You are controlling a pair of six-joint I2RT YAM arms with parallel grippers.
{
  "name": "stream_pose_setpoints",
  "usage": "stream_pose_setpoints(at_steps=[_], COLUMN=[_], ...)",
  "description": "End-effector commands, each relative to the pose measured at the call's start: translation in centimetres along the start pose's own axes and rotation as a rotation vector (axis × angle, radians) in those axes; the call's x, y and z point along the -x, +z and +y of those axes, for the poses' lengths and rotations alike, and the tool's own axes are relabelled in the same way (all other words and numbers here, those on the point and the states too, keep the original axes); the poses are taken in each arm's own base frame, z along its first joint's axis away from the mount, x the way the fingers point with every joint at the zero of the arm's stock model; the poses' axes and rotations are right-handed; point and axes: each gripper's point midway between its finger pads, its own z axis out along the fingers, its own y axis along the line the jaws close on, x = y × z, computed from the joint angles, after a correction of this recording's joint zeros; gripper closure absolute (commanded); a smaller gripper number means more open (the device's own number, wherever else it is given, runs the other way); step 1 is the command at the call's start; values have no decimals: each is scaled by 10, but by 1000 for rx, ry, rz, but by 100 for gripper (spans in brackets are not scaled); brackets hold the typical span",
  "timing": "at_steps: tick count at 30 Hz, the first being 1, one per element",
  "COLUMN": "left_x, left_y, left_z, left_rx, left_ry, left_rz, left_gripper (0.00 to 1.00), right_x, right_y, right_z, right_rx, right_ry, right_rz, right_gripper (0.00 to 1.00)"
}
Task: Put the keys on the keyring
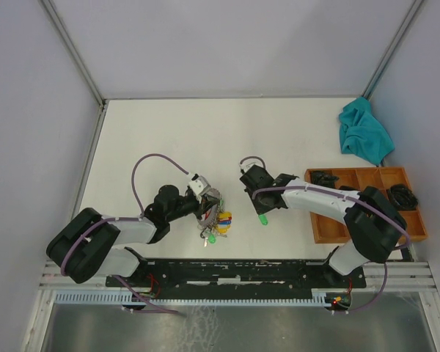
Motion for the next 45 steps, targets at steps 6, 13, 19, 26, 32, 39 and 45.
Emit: stream_pose_setpoints(at_steps=[6, 13, 19, 26, 32, 39, 45], left_x=[28, 27, 27, 26, 25, 25, 25], left_y=[5, 6, 7, 7, 8, 8, 8], left_z=[-1, -2, -2, -2, -2, -2, -3], left_rx=[-20, -24, -26, -29, -30, -31, -33], left_ry=[38, 37, 36, 35, 35, 36, 35], left_rz=[-88, -86, -84, -79, -75, -73, -72], left_gripper=[97, 97, 97, 97, 97, 97, 97], right_x=[7, 11, 11, 7, 4, 4, 5], right_y=[-1, -2, -3, -3, 4, 9, 12], right_z=[7, 7, 6, 4, 4, 4, 4], right_rx=[71, 121, 160, 175, 179, 180, 177], right_ry=[159, 221, 246, 245, 247, 242, 246], right_rz=[-175, -222, -167, -89, -54, -42, -43], right_gripper=[74, 71, 72, 73, 74, 77, 78])
